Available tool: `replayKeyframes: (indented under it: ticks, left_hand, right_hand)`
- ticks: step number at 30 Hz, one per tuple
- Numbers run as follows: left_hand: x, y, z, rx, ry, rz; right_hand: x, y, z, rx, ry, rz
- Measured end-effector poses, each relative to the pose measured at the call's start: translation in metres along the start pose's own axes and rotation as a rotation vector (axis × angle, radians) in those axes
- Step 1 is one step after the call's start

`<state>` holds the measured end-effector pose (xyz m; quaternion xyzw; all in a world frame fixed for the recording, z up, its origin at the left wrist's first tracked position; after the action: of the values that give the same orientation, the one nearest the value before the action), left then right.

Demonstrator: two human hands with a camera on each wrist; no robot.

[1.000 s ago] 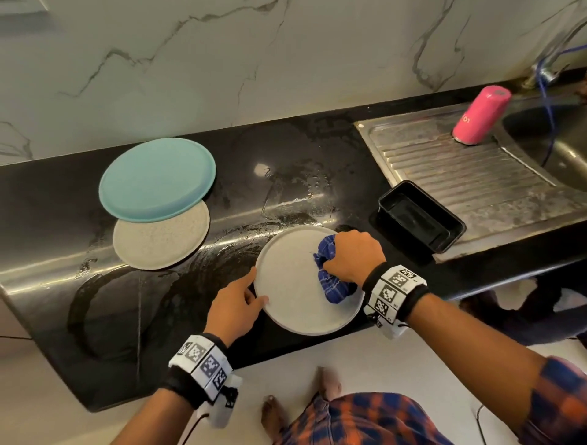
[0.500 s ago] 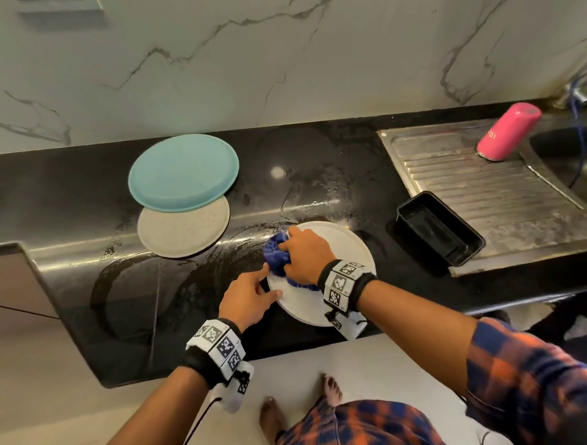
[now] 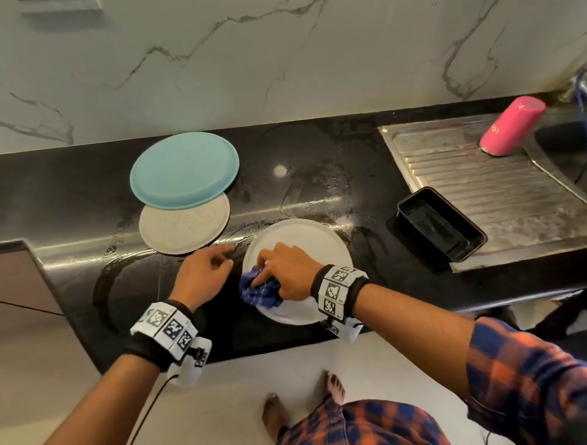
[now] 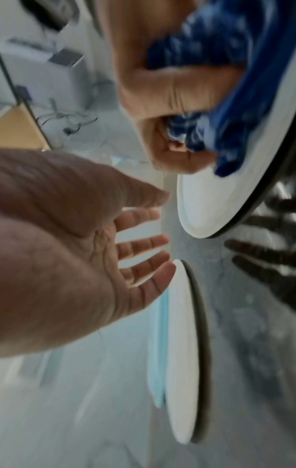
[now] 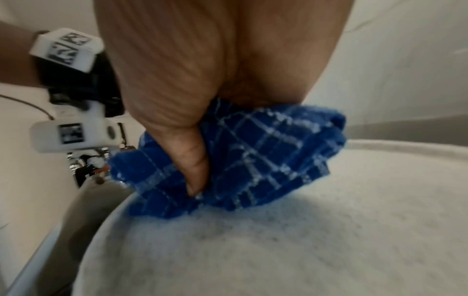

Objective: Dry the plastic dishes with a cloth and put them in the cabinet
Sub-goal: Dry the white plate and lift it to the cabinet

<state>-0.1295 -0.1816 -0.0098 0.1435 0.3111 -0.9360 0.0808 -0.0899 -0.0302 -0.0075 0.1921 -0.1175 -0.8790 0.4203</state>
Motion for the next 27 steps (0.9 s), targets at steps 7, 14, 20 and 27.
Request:
replayKeyframes:
  ticks: [7, 14, 20, 27]
  left_hand:
    - [-0.001, -0.028, -0.019, 0.465, 0.166, -0.405]
    - [0.003, -0.019, -0.042, 0.681, 0.372, -0.349]
    - [0.002, -0.017, -0.046, 0.764, 0.391, -0.265]
    - [0.000, -0.023, -0.047, 0.808, 0.406, -0.241]
  right_hand:
    - [0.021, 0.047, -0.007, -0.166, 0.091, 0.314]
    - [0.017, 0.044, -0.014, -0.144, 0.015, 0.351]
    - [-0.022, 0.031, -0.019, -0.148, 0.146, 0.395]
    - [-0.055, -0.052, 0.027, -0.363, 0.265, 0.183]
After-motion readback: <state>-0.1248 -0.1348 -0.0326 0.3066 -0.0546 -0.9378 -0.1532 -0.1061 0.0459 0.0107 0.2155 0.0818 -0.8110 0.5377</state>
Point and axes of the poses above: each hand's wrist, its own x-axis towards the middle knuckle, its own z-axis out of the back of the hand, y = z × x, the point moved 8 cm from there along x, towards the middle knuckle, and after that the axes turned 15 degrees about z, right-handed, at the moved point
